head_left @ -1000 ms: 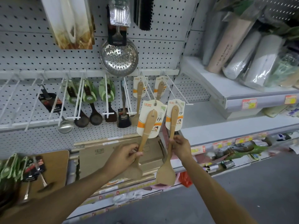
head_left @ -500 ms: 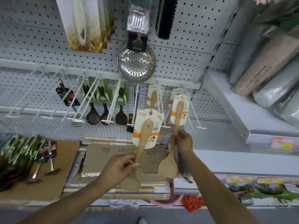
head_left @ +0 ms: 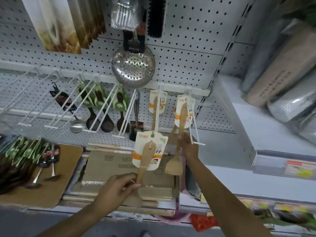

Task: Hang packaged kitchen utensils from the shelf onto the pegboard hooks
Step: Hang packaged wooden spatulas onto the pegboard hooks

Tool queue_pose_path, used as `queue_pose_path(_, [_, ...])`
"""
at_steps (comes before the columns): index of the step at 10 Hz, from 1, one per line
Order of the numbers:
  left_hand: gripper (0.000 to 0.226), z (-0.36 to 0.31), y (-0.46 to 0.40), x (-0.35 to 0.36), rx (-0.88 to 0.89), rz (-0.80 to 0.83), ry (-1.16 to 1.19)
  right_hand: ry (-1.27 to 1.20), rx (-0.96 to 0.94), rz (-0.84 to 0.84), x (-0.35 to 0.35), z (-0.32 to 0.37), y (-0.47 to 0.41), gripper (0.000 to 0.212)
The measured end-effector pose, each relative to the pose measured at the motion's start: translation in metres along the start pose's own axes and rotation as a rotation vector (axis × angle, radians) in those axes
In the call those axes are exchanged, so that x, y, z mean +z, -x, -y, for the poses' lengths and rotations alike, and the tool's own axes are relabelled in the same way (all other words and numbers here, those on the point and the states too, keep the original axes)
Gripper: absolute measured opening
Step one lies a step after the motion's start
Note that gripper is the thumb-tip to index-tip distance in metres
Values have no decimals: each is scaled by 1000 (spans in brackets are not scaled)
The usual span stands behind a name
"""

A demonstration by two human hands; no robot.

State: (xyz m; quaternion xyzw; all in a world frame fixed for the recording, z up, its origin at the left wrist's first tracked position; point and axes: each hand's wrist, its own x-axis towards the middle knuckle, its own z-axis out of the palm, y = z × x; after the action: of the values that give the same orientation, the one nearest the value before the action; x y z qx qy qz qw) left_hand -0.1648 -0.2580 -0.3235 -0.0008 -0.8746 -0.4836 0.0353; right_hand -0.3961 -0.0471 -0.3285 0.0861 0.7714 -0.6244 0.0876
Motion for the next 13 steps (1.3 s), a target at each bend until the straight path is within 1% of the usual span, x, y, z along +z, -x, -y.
queue_pose_path(1, [34, 6, 1, 5, 4, 59, -31, 280, 16, 71, -6, -4, 15, 12])
queue_pose_path(2, [33, 21, 3, 6, 4, 83, -102, 369, -87, 268, -9, -13, 42, 28])
queue_pose_path(3, [37, 37, 6, 8, -19, 109, -137, 324, -9, 486, -3, -21, 75, 44])
queue_pose_path(4, [33, 44, 6, 14, -43, 123, -123, 203, 0, 604, 6, -30, 99, 40])
queue_pose_path(5, [13, 40, 4, 19, -41, 106, -97, 119, -9, 587, 20, -41, 120, 43])
queue_pose_path(6, [6, 34, 1, 22, -21, 102, -97, -26, -38, 529, 29, -38, 137, 26])
queue_pose_path(7, [12, 30, 0, 22, -10, 92, -72, -137, -42, 453, 35, -32, 146, 23])
queue_pose_path(8, [17, 26, 0, 24, -2, 86, -51, -159, -62, 391, 38, -29, 153, 22])
queue_pose_path(9, [7, 29, 3, 25, -19, 104, -18, -160, -57, 354, 41, -30, 157, 19])
queue_pose_path(10, [3, 34, 7, 29, -55, 119, 27, -173, -52, 342, 44, -29, 163, 16])
queue_pose_path(12, [4, 34, 4, 35, -98, 105, 91, -151, -39, 286, 47, -31, 163, 8])
queue_pose_path(13, [3, 38, 0, 35, -167, 92, 128, -145, -34, 253, 52, -31, 157, 10])
